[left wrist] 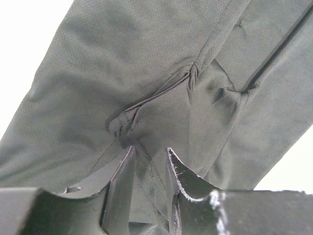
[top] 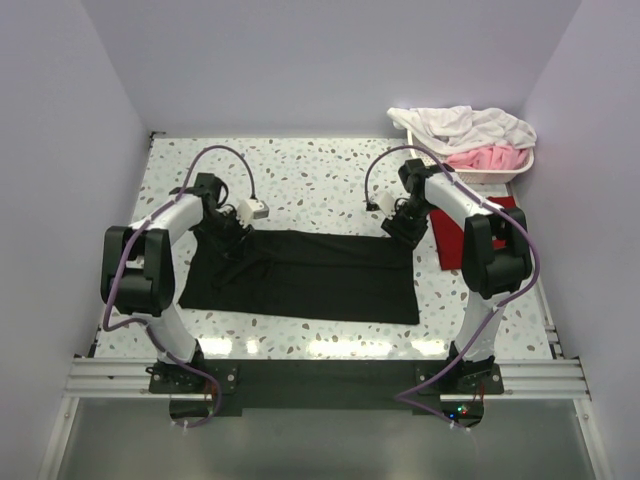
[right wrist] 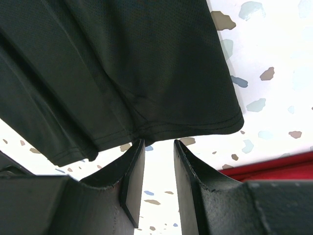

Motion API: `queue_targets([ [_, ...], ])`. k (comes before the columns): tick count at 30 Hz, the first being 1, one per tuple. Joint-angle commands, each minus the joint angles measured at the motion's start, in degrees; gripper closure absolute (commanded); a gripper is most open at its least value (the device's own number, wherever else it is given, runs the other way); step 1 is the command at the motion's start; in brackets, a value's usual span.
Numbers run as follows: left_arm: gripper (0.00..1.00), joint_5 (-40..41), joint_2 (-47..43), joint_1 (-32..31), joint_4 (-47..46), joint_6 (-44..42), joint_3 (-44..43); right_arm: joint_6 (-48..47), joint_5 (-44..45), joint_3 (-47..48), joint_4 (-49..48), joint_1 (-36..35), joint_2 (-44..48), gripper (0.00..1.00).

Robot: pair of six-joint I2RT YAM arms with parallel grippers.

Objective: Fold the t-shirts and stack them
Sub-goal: Fold the tshirt

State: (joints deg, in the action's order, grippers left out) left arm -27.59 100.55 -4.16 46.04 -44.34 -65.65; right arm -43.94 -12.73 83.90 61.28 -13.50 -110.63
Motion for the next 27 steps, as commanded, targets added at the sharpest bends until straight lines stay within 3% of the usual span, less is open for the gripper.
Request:
queue_targets([
  [1,0.64,-0.01,-0.36,-0.32,-1.04,1.80,-1.67,0.44,-0.36,1.18,-0.28,-0.04,-0.11,0.66],
  [13,0.61,3.43,5.53,-0.06,-1.31,4.61,-0.89,0.35,-0.01,-0.23,-0.54,-0.04,0.94,0.66],
  [27,0.93,-4.92,-5.18,-0.49,3.17,-2.76,1.48,0.17,-0.19,-0.67,-0.63,-0.04,0.68,0.66],
])
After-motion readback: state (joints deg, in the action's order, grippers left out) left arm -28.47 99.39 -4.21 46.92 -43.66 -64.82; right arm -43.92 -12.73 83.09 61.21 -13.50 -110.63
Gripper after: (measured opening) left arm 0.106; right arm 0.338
